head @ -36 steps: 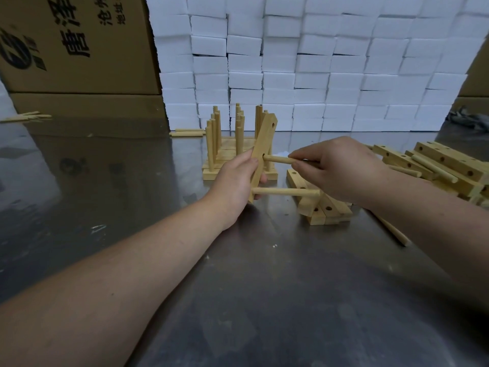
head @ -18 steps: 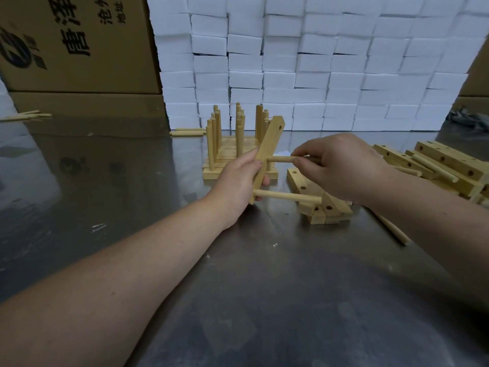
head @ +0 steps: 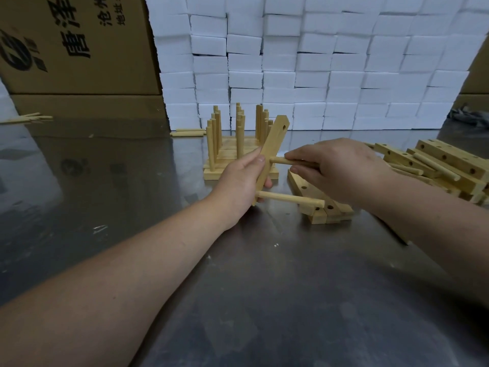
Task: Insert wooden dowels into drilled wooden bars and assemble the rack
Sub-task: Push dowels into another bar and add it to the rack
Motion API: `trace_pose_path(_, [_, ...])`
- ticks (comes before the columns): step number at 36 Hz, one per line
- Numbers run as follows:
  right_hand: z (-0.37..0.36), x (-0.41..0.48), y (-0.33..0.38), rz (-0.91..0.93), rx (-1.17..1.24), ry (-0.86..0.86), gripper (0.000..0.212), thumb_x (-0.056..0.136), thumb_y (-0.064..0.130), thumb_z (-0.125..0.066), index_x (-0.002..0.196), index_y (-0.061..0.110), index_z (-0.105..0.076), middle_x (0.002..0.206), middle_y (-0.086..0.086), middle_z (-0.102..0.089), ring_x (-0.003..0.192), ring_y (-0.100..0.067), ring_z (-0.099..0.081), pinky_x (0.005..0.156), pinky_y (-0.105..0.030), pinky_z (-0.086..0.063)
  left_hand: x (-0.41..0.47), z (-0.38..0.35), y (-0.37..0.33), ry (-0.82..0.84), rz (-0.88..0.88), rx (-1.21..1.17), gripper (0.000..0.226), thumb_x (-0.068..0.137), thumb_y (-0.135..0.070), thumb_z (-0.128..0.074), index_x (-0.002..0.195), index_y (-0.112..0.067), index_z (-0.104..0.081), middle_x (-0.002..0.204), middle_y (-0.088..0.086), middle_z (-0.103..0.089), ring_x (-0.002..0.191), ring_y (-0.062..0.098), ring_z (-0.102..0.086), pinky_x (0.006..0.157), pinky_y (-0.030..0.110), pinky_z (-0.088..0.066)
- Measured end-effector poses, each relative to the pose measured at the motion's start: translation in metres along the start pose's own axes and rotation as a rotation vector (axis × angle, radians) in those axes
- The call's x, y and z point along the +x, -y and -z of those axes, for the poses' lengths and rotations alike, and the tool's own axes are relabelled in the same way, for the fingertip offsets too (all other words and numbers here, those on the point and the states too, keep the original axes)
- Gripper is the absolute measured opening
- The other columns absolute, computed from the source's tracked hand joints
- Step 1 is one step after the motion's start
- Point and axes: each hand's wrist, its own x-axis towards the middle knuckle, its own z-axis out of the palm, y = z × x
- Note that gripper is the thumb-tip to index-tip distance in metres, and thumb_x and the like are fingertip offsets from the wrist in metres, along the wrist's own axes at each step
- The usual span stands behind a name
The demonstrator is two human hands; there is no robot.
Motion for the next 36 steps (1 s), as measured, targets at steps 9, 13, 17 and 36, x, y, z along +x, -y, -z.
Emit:
trace_pose_path(9, [-0.003, -0.004, 0.007, -0.110, 0.152, -0.045, 0.029, 0.092, 0.033, -0.049, 0.114, 0.023, -0.065, 0.077, 0.000, -0.068, 0.067, -0.013, -0.050, 0.053, -0.011, -0.026, -0.004, -0.002, -0.006, -0.038, -0.049, 0.102, 0.037, 0.100, -0.024, -0.036, 0.135, -0.026, -0.049, 0.063, -0.004, -0.050, 0.051, -0.003, -0.049, 0.047, 0.013, -0.041])
trace_pose_path(13, [-0.003, -0.005, 0.010, -0.207, 0.251, -0.002, 0.024, 0.091, 0.030, -0.052, 0.109, 0.024, -0.068, 0.058, 0.010, -0.057, 0.053, -0.002, -0.048, 0.047, -0.010, -0.028, -0.005, -0.002, -0.007, -0.035, -0.073, 0.142, 0.037, 0.100, -0.023, -0.036, 0.135, -0.029, -0.048, 0.065, -0.003, -0.049, 0.050, -0.007, -0.049, 0.046, 0.012, -0.042])
trace_pose_path(17, [-0.006, -0.004, 0.008, -0.363, 0.481, 0.045, 0.020, 0.092, 0.029, -0.053, 0.104, 0.024, -0.069, 0.041, 0.015, -0.050, 0.041, 0.003, -0.046, 0.040, -0.009, -0.031, -0.005, -0.002, -0.006, -0.042, -0.103, 0.167, 0.037, 0.100, -0.022, -0.037, 0.135, -0.028, -0.048, 0.067, -0.004, -0.049, 0.050, -0.009, -0.048, 0.045, 0.009, -0.040])
trace_pose_path(36, [0.014, 0.008, 0.006, -0.638, 0.705, 0.304, 0.041, 0.093, 0.047, -0.040, 0.075, 0.019, -0.064, 0.045, 0.006, -0.056, 0.038, -0.005, -0.046, 0.046, -0.019, -0.039, -0.001, -0.002, 0.001, -0.059, -0.020, 0.066, 0.032, 0.101, -0.024, -0.036, 0.125, -0.028, -0.055, 0.062, -0.003, -0.052, 0.058, 0.008, -0.049, 0.050, 0.020, -0.042])
